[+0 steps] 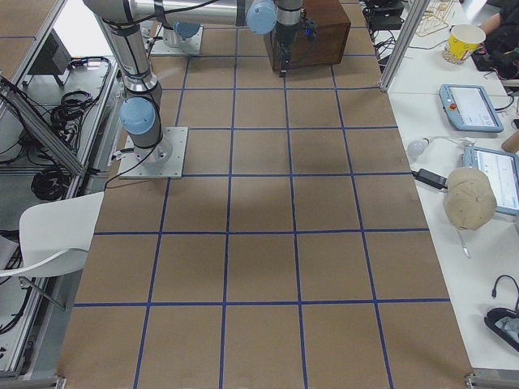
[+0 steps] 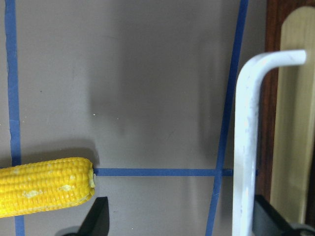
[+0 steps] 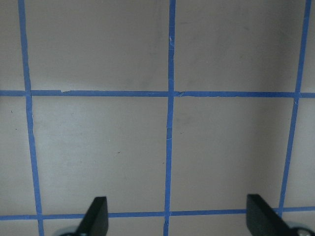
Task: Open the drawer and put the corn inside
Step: 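Release the handle and move the left gripper over the yellow corn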
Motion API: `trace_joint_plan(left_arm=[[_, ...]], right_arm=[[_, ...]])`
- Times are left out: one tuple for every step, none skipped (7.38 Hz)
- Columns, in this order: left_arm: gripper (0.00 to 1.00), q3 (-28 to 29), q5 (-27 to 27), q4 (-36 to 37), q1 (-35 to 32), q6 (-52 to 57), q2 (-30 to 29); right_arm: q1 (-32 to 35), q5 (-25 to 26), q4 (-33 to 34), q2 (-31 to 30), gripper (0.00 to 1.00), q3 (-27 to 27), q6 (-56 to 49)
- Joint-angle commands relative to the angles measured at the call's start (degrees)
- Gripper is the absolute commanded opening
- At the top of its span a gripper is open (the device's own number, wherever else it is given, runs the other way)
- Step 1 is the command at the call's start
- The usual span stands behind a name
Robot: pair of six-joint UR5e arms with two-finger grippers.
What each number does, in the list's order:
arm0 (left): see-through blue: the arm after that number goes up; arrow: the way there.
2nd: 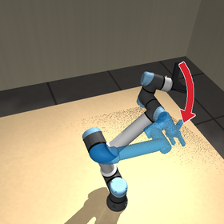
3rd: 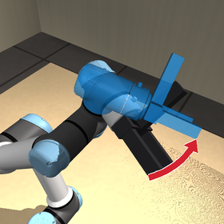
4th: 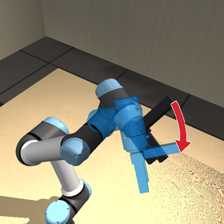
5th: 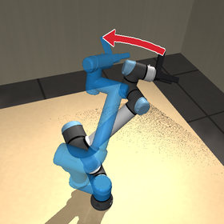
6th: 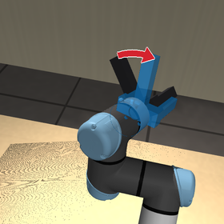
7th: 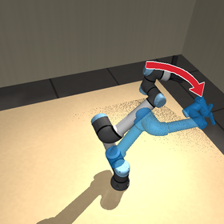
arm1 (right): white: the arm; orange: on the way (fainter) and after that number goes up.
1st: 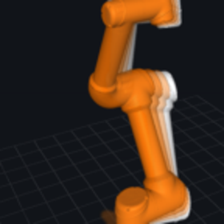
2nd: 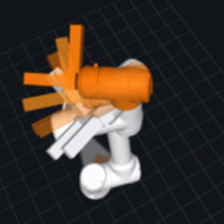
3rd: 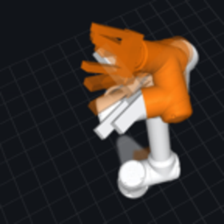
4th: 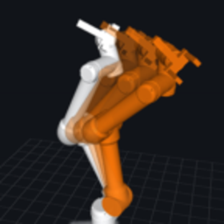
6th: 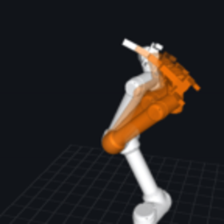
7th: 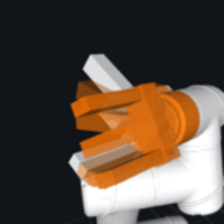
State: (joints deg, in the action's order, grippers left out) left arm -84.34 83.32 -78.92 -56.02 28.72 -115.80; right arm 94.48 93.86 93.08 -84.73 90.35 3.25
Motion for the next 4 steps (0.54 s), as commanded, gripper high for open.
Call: trace_joint_plan(left_arm=[[1.00,0.93,0.09,-0.18,0.03,0.02,0.22],[1.00,1.72,0.09,-0.61,0.03,0.02,0.31],[1.00,1.90,0.09,-1.84,0.03,0.02,0.66],[1.00,1.99,0.09,-1.94,0.03,0.02,0.83]], right_arm=[[0.00,0.01,0.08,0.00,1.00,0.00,0.00],[0.00,0.01,-0.01,0.00,1.00,0.00,0.00],[0.00,0.01,0.08,0.00,1.00,0.00,0.00],[0.00,0.01,-0.01,0.00,1.00,0.00,0.00]])
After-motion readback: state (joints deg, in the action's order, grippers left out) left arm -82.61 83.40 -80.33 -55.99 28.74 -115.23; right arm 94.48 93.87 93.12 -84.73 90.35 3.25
